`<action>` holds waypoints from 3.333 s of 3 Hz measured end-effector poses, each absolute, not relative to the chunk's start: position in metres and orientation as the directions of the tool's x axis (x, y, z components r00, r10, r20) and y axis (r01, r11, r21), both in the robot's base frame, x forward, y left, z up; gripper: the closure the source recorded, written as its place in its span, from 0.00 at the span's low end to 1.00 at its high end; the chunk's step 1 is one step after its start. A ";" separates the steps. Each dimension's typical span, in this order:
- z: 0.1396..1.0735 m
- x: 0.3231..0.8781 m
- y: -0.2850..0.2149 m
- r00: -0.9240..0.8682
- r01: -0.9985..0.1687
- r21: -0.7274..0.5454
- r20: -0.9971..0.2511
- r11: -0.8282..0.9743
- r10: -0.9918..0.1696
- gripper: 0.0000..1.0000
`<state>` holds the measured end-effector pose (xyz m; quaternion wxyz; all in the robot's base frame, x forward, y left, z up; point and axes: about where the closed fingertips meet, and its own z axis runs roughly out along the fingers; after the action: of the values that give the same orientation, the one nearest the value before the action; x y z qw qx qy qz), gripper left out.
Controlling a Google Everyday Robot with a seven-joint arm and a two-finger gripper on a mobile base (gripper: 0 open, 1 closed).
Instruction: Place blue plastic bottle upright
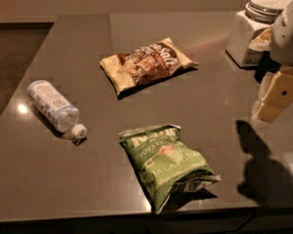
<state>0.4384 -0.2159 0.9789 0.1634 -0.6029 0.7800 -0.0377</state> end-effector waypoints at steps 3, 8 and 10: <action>0.981 0.451 -0.194 -0.128 -0.945 -0.265 -0.238 0.191 -0.963 0.00; 1.002 0.503 -0.117 0.550 -0.780 -0.395 -0.062 -0.486 -0.833 0.00; 0.992 0.469 -0.078 0.855 -0.447 -0.422 0.056 -0.789 -0.515 0.00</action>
Offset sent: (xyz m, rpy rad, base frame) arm 0.0236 0.0416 -0.0018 0.0554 -0.0095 0.1827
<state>0.4691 -0.0785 0.9921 0.2010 -0.9419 0.2555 -0.0845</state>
